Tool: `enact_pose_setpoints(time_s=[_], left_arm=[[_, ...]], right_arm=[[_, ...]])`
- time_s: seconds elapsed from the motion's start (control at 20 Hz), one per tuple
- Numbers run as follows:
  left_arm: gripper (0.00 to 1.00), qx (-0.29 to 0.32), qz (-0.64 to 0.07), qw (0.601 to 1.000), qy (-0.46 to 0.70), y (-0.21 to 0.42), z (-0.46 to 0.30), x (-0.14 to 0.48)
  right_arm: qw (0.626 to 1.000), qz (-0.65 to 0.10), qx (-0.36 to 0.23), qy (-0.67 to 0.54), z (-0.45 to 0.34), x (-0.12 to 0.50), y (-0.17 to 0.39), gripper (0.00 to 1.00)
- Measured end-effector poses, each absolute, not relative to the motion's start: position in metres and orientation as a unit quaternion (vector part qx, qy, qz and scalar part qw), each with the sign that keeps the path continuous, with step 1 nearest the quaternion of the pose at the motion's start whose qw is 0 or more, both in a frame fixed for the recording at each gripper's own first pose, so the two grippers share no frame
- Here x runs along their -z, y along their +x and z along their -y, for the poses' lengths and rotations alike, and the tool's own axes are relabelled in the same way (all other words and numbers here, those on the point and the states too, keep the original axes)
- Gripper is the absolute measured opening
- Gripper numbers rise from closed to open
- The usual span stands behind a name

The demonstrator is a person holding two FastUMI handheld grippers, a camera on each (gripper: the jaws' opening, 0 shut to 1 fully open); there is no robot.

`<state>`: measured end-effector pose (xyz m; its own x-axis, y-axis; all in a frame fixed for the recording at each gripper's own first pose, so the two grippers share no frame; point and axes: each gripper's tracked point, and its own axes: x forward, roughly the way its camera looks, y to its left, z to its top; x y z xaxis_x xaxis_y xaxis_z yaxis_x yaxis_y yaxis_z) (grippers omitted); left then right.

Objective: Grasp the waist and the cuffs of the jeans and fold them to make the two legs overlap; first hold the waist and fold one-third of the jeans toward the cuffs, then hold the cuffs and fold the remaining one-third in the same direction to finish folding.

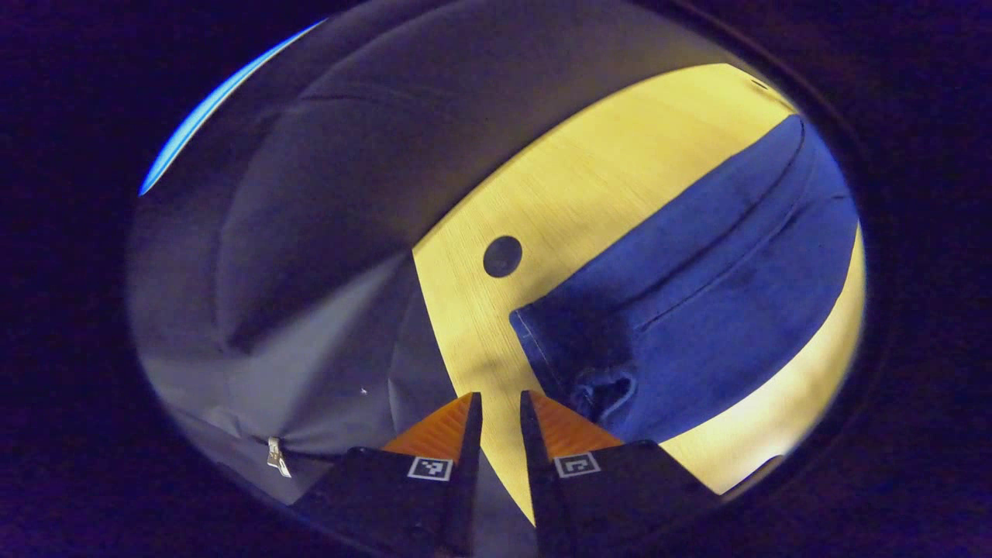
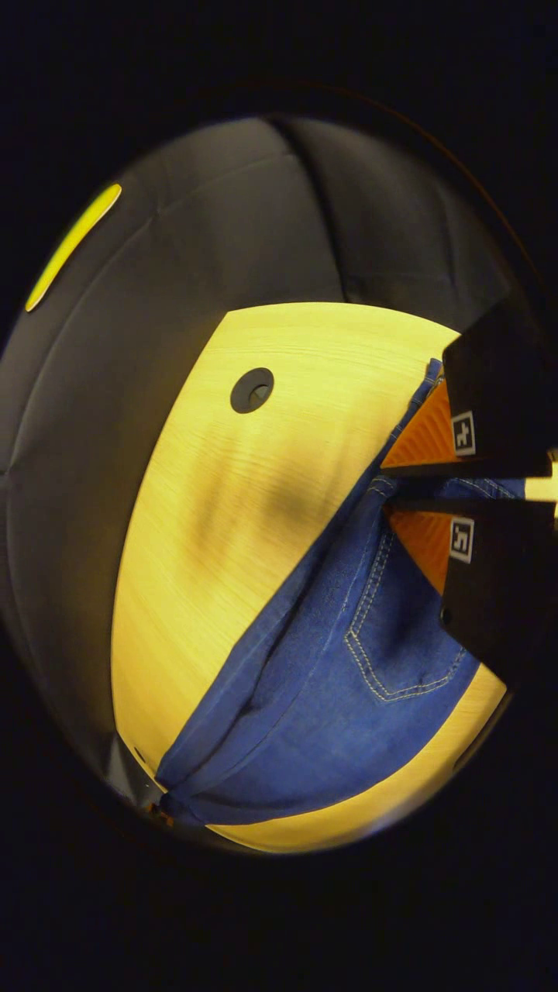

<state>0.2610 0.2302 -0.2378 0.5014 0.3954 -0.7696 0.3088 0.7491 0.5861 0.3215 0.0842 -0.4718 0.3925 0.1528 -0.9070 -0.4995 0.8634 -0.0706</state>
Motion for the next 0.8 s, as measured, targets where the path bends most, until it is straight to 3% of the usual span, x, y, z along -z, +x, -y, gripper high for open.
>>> enact_pose_setpoints(time_s=[0.1,0.15,0.2,0.35,0.5,0.65,0.8], left_arm=[[0.48,-0.02,-0.454,0.825,0.335,0.265,-0.21,0.204],[0.68,-0.011,-0.432,0.843,0.32,0.264,-0.195,0.191],[0.78,-0.002,-0.407,0.862,0.303,0.262,-0.176,0.176],[0.95,0.023,-0.333,0.913,0.235,0.251,-0.118,0.13],[0.96,0.047,-0.268,0.948,0.164,0.232,-0.075,0.096],[0.96,0.091,-0.253,0.956,0.116,0.212,-0.032,0.077],[0.97,0.118,-0.242,0.951,0.151,0.198,-0.002,0.064]], right_arm=[[0.845,-0.484,-0.189,-0.129,-0.092,0.451,0.336,0.63],[0.854,-0.474,-0.186,-0.108,-0.091,0.435,0.338,0.91],[0.859,-0.471,-0.182,-0.085,-0.088,0.428,0.341,0.98],[0.877,-0.456,-0.15,-0.032,-0.07,0.41,0.351,0.98],[0.88,-0.46,-0.11,0.046,-0.057,0.409,0.345,0.98],[0.856,-0.501,-0.067,0.108,-0.048,0.449,0.332,0.98],[0.813,-0.539,0.027,0.217,-0.054,0.483,0.317,0.99]])
